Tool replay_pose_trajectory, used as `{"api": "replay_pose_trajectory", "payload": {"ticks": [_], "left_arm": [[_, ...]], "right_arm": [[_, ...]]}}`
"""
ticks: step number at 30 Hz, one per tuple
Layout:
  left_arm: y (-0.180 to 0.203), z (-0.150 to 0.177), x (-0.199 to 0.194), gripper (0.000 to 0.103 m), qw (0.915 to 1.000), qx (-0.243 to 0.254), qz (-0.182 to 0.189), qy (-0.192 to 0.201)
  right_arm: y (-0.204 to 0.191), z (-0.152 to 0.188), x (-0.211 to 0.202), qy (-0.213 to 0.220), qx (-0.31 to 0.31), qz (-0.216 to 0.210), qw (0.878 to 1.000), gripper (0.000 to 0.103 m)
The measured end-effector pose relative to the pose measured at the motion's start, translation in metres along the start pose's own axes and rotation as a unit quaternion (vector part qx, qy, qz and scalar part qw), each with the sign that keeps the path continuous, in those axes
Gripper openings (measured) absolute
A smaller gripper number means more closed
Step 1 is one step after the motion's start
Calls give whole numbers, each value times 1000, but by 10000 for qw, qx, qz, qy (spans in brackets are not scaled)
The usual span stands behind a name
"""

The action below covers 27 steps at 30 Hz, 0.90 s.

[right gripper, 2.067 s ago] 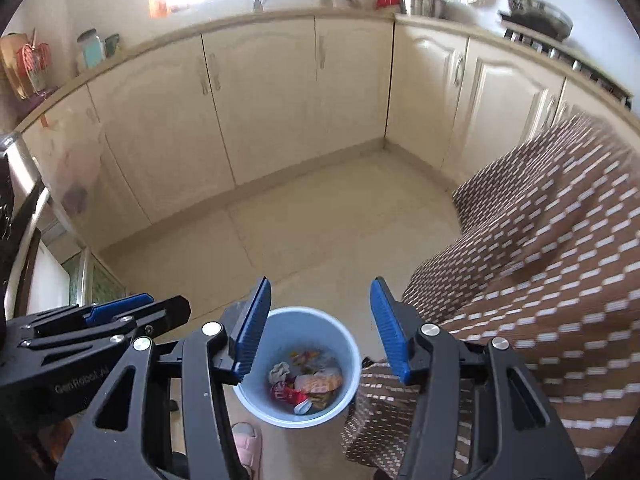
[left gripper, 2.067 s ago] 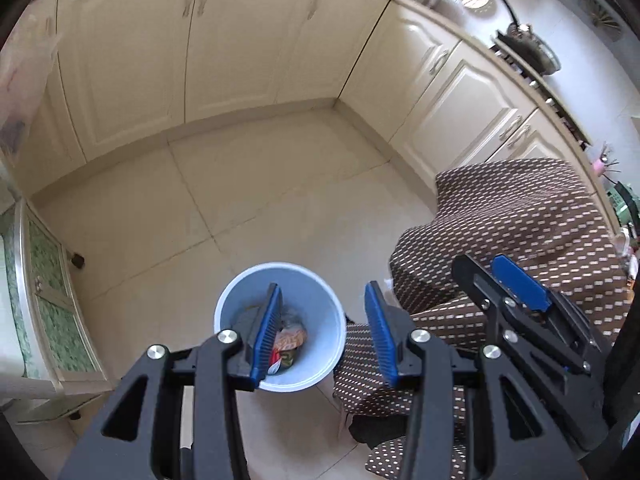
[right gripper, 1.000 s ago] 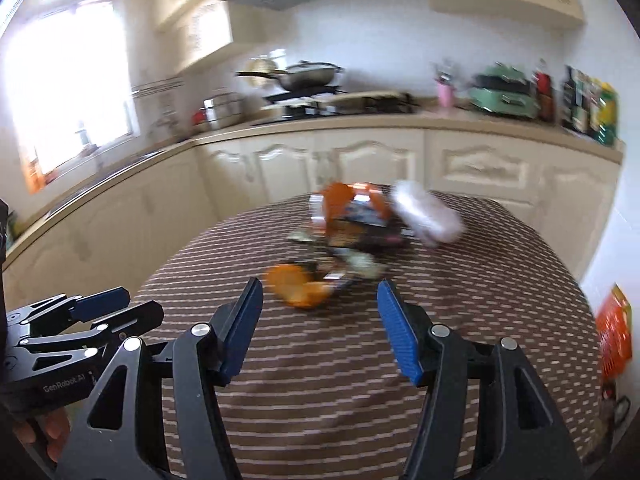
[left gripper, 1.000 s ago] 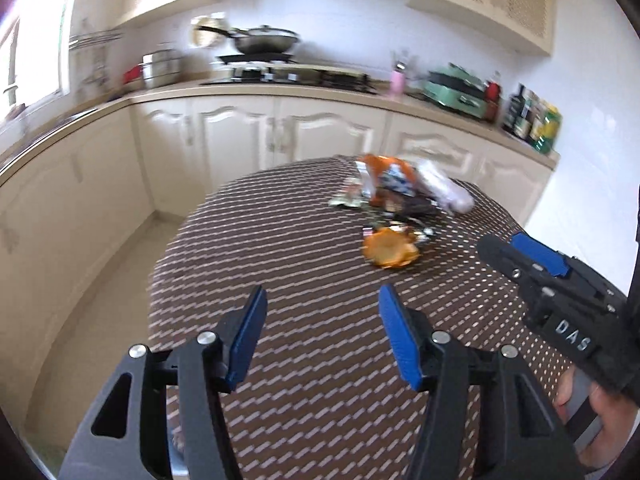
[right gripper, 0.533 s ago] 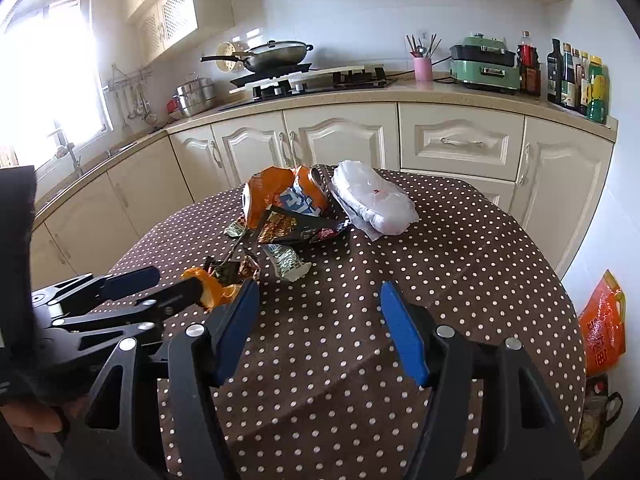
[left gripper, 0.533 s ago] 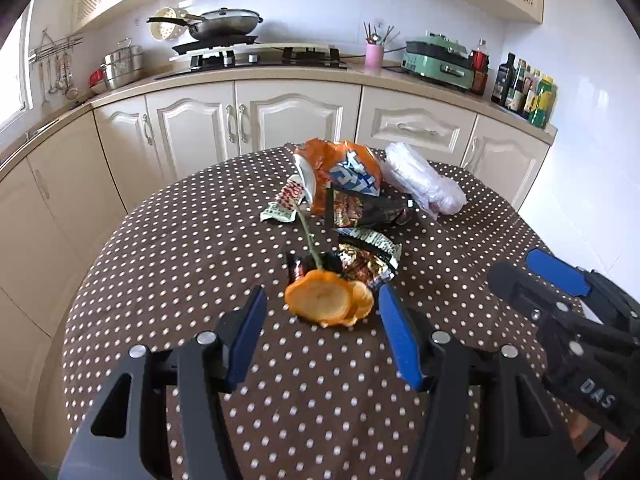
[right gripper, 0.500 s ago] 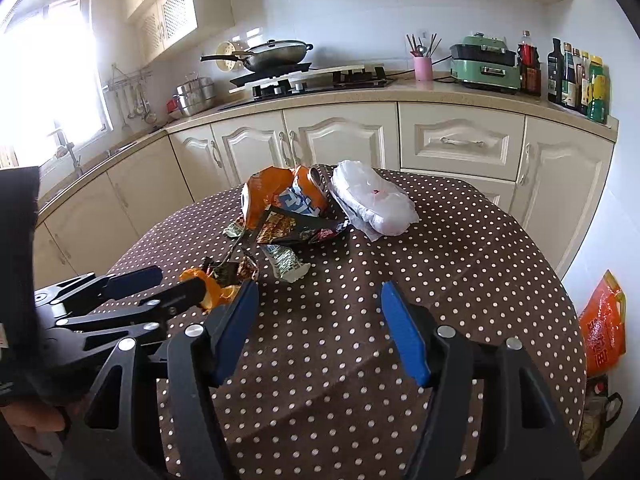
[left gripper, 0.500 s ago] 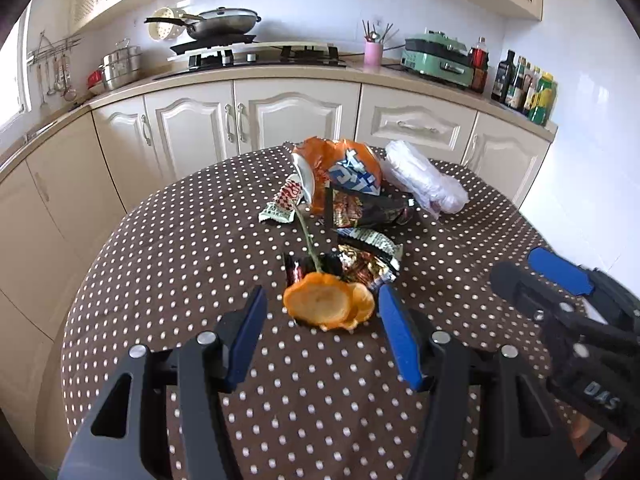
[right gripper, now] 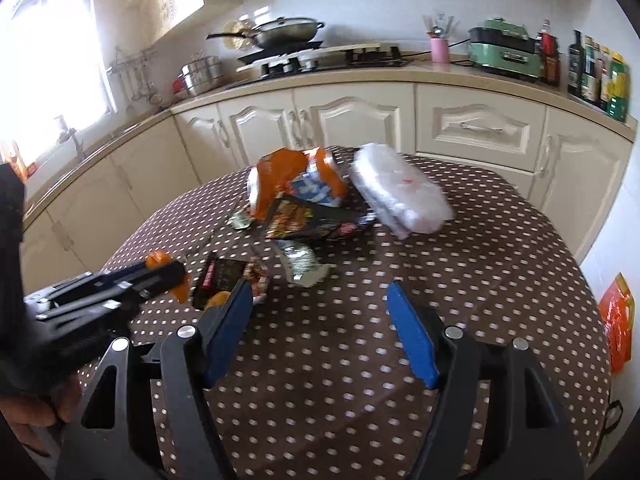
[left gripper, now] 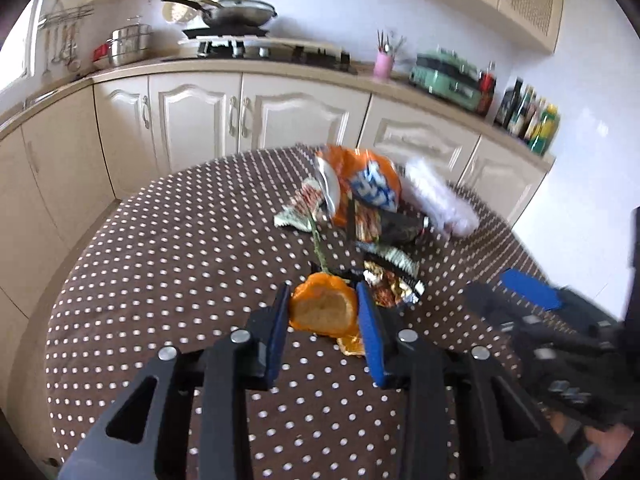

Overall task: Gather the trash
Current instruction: 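Grasp the orange peel with the left tool while the right tool grasps the black snack wrapper, then carry orange peel and black wrapper over the bucket and open both tools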

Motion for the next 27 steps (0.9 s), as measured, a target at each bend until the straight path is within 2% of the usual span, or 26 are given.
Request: {"api": "replay_pose_trajectory", "payload": {"ticks": [4, 9, 12, 14, 16, 22, 27], "left_arm": [[-24, -2, -23, 32, 9993, -193, -177, 277], [-46, 2, -35, 32, 9983, -349, -286, 368], [-56, 7, -38, 32, 9982, -416, -277, 316], [-59, 9, -40, 32, 9983, -416, -272, 306], [-64, 13, -44, 32, 9983, -424, -270, 309], [-78, 19, -64, 32, 9972, -562, -189, 447], [-93, 28, -95, 32, 9955, -661, -201, 646]], "right_arm": [[-20, -7, 19, -211, -226, -166, 9994, 66], [-33, -19, 47, -486, -424, -10, 9979, 54], [-39, -14, 64, -738, -531, 40, 9958, 42], [-44, -8, 71, -861, -638, 59, 9942, 22], [-46, -10, 67, -738, -674, 111, 9949, 16], [-54, -19, 30, 28, -787, 309, 9964, 15], [-84, -18, 1, 266, -910, 11, 9955, 15]]}}
Point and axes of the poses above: each gripper's, at about its wrist camera, not at the fingertips, and x roughly the way its jaws point, y to its right, z to its underside, the point moved 7 cm from there along x, roughly the way its jaws point, and after that the axes turned 5 degrees about -y, right-handed, at the moved point
